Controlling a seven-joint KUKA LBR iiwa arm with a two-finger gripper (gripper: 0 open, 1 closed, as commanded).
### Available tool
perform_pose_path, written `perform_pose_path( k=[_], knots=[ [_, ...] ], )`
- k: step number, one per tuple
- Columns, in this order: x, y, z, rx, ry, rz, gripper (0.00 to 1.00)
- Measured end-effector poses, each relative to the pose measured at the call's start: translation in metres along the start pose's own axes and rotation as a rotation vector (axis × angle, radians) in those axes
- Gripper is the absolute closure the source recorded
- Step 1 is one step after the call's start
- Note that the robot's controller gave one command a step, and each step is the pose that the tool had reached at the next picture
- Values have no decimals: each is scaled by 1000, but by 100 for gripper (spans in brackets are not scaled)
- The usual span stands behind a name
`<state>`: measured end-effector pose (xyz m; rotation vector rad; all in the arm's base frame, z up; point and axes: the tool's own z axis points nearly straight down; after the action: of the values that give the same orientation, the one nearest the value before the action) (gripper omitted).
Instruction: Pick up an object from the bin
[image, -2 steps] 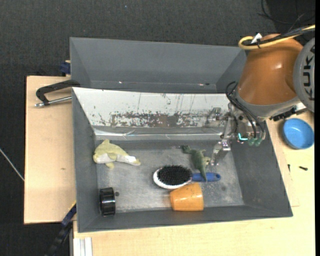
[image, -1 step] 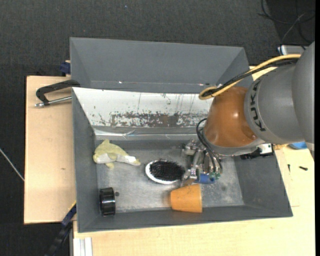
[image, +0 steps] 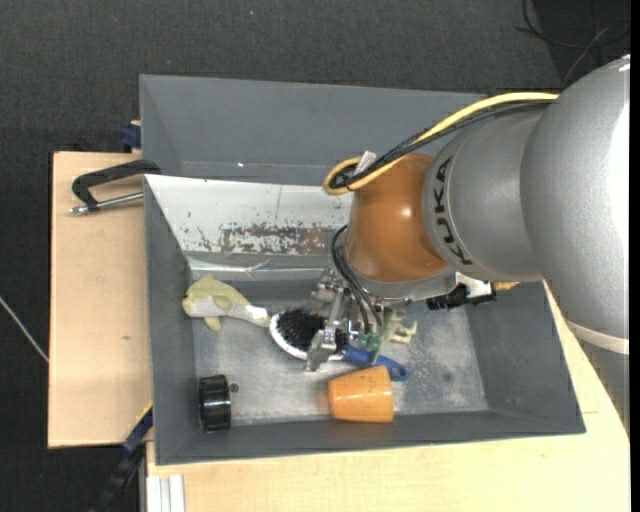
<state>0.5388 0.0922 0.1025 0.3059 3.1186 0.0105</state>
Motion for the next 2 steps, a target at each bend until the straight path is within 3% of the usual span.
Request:
perform_pose_path(
  k=[1,2],
  knots=[
    [-14,-12,-7,5,2,172,0],
    [-12,-14,30,5,5,261,0]
  ],
)
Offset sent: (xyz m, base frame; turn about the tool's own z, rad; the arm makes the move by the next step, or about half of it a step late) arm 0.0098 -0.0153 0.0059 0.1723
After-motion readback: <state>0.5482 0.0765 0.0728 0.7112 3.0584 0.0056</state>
